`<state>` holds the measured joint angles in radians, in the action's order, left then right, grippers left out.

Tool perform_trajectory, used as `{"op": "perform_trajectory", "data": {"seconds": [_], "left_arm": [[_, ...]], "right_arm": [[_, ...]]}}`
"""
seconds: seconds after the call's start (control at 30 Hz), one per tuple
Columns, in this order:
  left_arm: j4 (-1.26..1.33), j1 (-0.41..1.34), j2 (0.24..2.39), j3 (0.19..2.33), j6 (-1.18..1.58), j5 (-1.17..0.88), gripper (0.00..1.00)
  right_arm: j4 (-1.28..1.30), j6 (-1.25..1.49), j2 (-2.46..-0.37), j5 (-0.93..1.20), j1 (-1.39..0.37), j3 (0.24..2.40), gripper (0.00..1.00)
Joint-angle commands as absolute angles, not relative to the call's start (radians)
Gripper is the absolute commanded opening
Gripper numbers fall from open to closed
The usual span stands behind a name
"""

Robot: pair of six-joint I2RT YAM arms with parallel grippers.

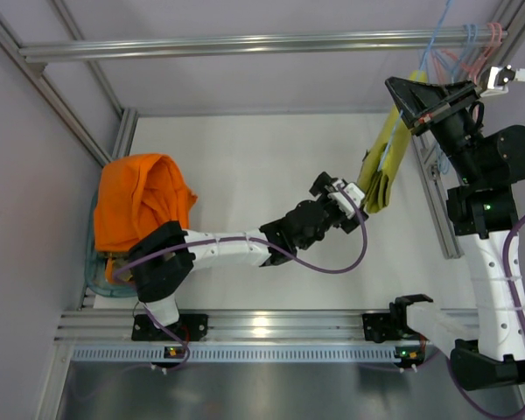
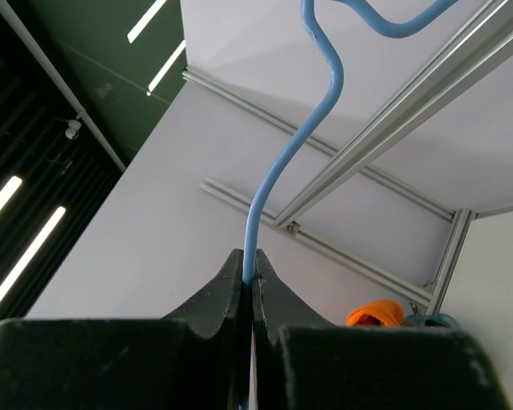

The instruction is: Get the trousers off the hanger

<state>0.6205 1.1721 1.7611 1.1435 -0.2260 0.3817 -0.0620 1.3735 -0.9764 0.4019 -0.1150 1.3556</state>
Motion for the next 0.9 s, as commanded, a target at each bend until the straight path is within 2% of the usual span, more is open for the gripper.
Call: {"op": "perform_trajectory", "data": {"seconds": [0.0,0.87], "left_arm": [[0.664,1.172,1.735,1.138,-0.198,0.347,0.98],[0.627,1.118,1.795,1.218,-0.181,0.324,0.98]], "right_arm": [[-0.287,1.342,-0.931,0.403,-0.124,1.399,0.0],[-0.29,1.381,-0.92,0.42,-0.124,1.391,0.0]]}}
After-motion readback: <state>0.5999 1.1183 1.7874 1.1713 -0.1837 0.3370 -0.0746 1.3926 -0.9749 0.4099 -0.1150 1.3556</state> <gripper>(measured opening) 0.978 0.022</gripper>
